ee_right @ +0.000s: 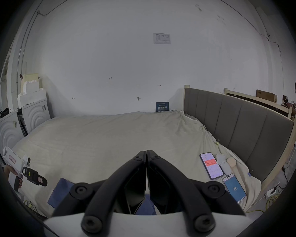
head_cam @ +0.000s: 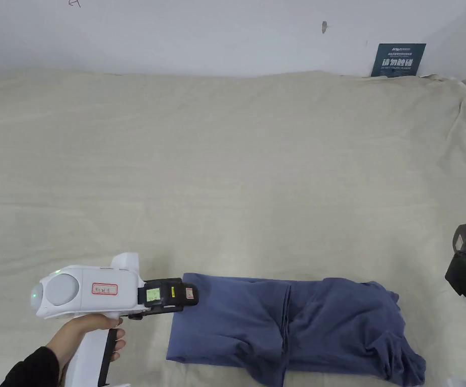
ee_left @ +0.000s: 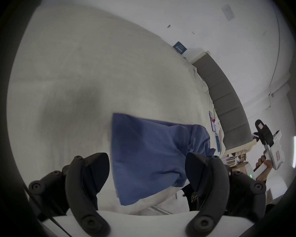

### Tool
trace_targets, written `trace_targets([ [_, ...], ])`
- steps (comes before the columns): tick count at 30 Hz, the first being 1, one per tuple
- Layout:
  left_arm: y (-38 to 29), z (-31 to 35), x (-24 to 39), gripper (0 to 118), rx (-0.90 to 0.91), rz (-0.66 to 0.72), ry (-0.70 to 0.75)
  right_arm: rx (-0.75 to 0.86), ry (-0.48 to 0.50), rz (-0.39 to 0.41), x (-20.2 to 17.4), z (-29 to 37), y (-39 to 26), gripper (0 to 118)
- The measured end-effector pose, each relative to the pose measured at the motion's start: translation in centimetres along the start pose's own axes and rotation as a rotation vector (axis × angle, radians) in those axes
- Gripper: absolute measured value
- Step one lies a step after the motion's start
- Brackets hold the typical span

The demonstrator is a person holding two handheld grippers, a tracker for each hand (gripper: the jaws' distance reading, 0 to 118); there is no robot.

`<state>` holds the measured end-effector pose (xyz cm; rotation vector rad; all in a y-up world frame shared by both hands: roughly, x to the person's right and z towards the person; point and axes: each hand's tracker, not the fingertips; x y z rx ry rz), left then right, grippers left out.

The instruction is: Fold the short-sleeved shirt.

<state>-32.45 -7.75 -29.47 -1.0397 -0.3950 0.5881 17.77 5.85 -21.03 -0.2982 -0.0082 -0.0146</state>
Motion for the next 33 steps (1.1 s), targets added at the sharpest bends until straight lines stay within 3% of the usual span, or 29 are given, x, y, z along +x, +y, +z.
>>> trace_targets([
  [8,-0.1,-3.2,-4.0,95,-0.062,0.049,-0.030,-0.028,-0.019,0.016,-0.2,-0.7,-0.4,0],
  [12,-0.1,-4.1,-4.3,93,-0.069,-0.005,-0.093,-0.039,-0.026,0.021,-0.3,-1.0,-0.7,0],
  [16,0.1,-5.4,-4.0,68,-0.099,0.028,-0.137,-0.049,-0.027,0.024,-0.4,-1.3,-0.9,0],
  [18,0.0,-6.2,-3.7,64,-0.102,0.012,-0.120,-0.052,-0.025,0.026,-0.4,-1.4,-0.9,0],
  [21,0.2,-6.2,-3.6,26,-0.100,0.007,-0.104,-0.051,-0.024,0.027,-0.4,-1.4,-0.9,0],
  [22,0.1,-6.2,-3.6,22,-0.103,0.004,-0.049,-0.050,-0.024,0.025,-0.4,-1.4,-0.9,0],
  [33,-0.7,-4.7,-0.1,8,-0.067,-0.073,0.042,-0.040,-0.018,0.020,0.0,-1.0,-0.5,0],
])
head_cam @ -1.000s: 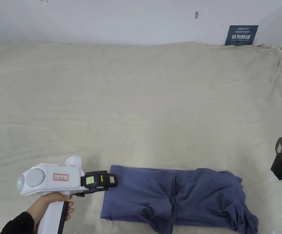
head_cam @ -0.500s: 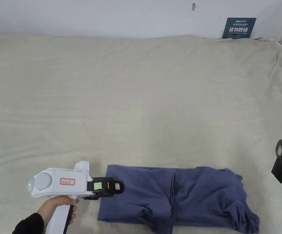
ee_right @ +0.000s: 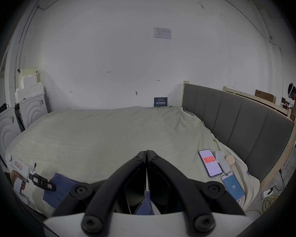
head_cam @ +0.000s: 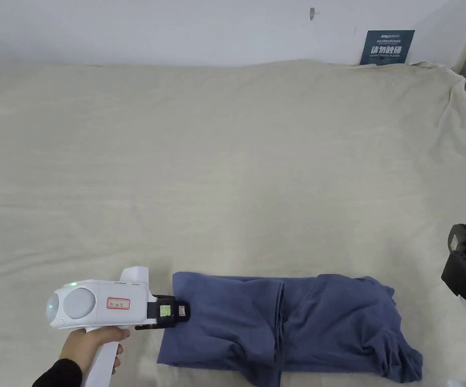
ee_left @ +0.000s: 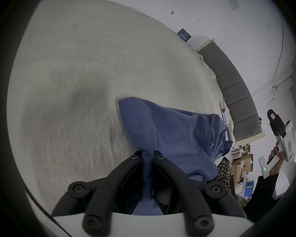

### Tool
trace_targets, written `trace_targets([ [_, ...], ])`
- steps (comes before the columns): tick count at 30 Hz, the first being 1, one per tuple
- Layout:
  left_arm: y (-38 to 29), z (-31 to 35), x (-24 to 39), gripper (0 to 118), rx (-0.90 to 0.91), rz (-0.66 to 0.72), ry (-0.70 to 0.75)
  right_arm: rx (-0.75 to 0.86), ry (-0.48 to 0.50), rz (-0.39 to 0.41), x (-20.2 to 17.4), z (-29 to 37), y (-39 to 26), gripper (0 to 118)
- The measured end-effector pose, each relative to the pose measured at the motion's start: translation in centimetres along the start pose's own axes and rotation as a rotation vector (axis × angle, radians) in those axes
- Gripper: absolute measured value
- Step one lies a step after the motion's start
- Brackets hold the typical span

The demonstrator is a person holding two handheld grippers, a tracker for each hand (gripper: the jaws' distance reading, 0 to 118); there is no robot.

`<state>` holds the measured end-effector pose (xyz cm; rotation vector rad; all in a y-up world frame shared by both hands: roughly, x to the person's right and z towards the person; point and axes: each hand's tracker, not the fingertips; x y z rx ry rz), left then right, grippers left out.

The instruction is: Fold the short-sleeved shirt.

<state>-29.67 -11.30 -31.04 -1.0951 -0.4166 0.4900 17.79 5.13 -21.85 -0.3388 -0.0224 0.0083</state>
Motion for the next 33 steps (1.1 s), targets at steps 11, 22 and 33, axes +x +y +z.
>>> trace_targets([
  [11,-0.5,9.5,-1.1,7,0.075,0.067,0.091,0.025,0.032,-0.011,-0.1,0.2,0.5,0],
  [22,0.4,13.9,4.3,7,0.099,0.093,0.137,0.032,0.071,-0.034,-0.3,0.2,0.2,0],
  [33,3.2,5.0,14.9,7,-0.007,-0.094,0.010,0.054,0.066,-0.055,0.9,1.2,0.3,0],
])
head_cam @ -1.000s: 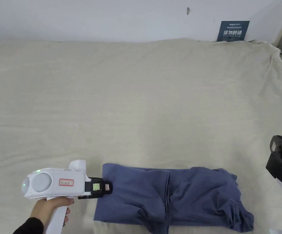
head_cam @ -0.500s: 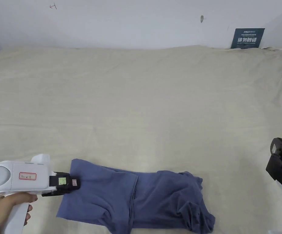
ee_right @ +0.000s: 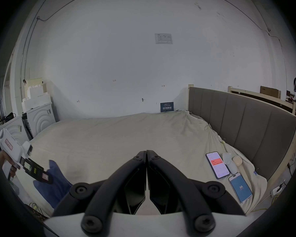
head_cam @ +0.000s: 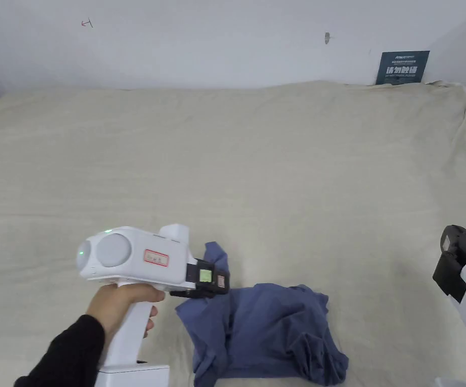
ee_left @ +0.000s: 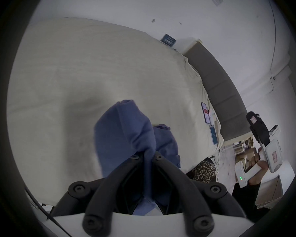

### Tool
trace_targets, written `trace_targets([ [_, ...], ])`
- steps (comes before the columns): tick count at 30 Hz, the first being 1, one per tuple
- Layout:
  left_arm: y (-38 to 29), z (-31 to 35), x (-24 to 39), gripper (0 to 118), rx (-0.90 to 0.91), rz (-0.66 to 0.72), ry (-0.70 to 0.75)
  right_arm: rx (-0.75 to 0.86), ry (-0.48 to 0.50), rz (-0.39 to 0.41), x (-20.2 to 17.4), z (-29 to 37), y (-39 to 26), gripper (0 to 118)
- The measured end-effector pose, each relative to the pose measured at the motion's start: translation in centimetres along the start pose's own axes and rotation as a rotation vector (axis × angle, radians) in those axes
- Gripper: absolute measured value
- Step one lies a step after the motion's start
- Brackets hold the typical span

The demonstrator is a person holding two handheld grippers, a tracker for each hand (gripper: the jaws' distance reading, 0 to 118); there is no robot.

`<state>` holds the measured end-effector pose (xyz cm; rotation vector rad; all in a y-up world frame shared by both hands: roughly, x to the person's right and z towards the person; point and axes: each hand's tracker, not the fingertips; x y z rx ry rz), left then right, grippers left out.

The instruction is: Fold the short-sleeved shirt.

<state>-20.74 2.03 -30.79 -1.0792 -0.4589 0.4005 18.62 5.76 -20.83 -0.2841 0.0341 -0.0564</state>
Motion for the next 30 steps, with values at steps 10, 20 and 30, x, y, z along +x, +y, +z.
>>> trace_targets([
  [10,-0.9,-12.0,5.5,7,-0.134,-0.063,0.040,-0.001,-0.019,-0.012,1.3,0.6,-0.4,0],
  [20,-4.3,-18.3,8.4,8,-0.141,-0.133,0.218,-0.005,-0.028,-0.009,1.8,0.6,-0.6,0],
  [30,-3.1,-13.4,9.4,74,-0.010,-0.071,0.123,0.001,-0.023,-0.008,1.7,1.0,-0.3,0],
])
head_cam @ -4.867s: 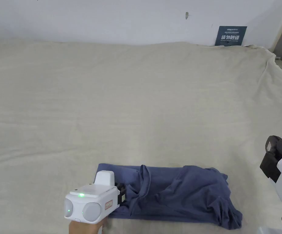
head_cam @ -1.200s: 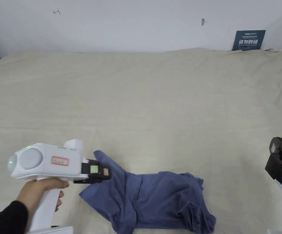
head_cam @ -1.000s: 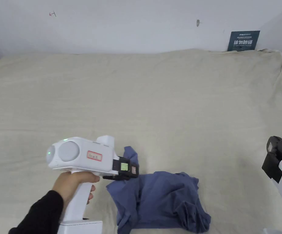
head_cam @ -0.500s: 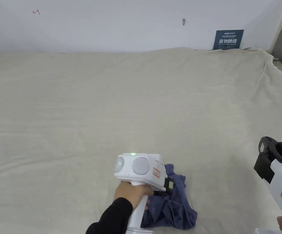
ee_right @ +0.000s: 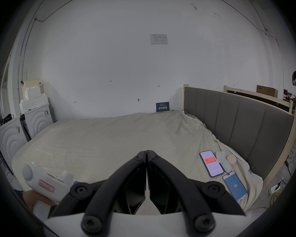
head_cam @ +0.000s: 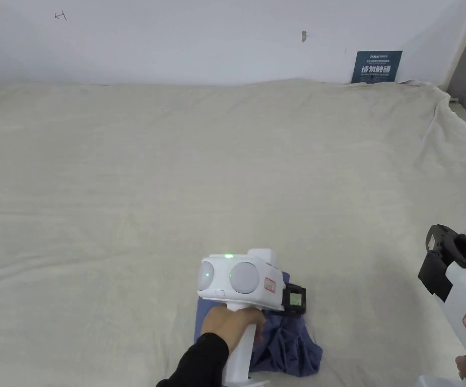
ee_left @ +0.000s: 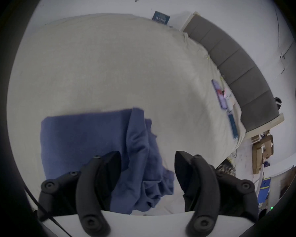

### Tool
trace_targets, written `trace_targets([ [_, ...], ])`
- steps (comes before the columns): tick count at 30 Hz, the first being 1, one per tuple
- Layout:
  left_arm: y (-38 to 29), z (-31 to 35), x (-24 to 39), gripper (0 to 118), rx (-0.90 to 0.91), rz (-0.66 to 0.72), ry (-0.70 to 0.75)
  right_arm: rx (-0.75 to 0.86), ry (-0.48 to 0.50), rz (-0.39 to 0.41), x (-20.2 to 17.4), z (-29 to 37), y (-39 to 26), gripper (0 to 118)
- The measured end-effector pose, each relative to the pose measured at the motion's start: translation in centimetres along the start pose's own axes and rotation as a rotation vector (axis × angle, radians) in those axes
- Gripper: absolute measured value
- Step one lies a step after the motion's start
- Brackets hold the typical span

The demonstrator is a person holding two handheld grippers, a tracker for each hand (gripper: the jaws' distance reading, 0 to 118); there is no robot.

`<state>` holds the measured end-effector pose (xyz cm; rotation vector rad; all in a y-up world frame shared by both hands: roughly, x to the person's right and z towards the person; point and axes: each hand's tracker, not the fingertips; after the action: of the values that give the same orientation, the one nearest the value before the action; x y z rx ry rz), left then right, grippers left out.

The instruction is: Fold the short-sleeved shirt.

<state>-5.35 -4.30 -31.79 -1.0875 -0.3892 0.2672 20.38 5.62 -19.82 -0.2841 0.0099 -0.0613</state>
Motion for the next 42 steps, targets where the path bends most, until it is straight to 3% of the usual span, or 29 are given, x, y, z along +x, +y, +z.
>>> trace_targets([
  [4,0.6,4.5,-0.9,80,0.150,-0.036,0.002,0.008,0.001,0.002,0.0,0.3,0.4,0],
  [8,0.3,6.9,-2.6,84,0.273,-0.090,0.124,0.019,-0.001,0.000,0.2,0.5,0.6,0],
  [11,-0.6,7.0,-4.2,80,0.338,-0.122,0.236,0.022,-0.002,-0.006,0.5,0.6,0.6,0],
  [12,-1.1,6.9,-4.7,71,0.358,-0.123,0.260,0.023,-0.004,-0.006,0.4,0.7,0.7,0],
  [14,-2.2,6.6,-5.7,21,0.428,-0.132,0.251,0.023,-0.005,-0.005,0.3,0.8,0.7,0],
  [15,-2.8,6.3,-6.3,8,0.447,-0.141,0.228,0.022,-0.006,-0.006,0.3,0.8,0.7,0],
  [16,-3.2,5.9,-6.8,5,0.433,-0.132,0.225,0.020,-0.005,-0.006,0.6,0.7,0.6,0],
  [20,-4.9,4.1,-8.4,0,0.423,-0.098,0.185,0.016,-0.010,-0.001,0.7,0.7,0.5,0],
  [29,-7.6,-0.9,-8.8,0,0.342,-0.109,0.119,0.006,-0.012,0.009,1.1,0.8,0.5,0],
  [42,-10.4,-3.9,-1.9,0,0.283,-0.200,0.011,0.000,-0.021,0.003,1.5,1.0,0.2,0],
])
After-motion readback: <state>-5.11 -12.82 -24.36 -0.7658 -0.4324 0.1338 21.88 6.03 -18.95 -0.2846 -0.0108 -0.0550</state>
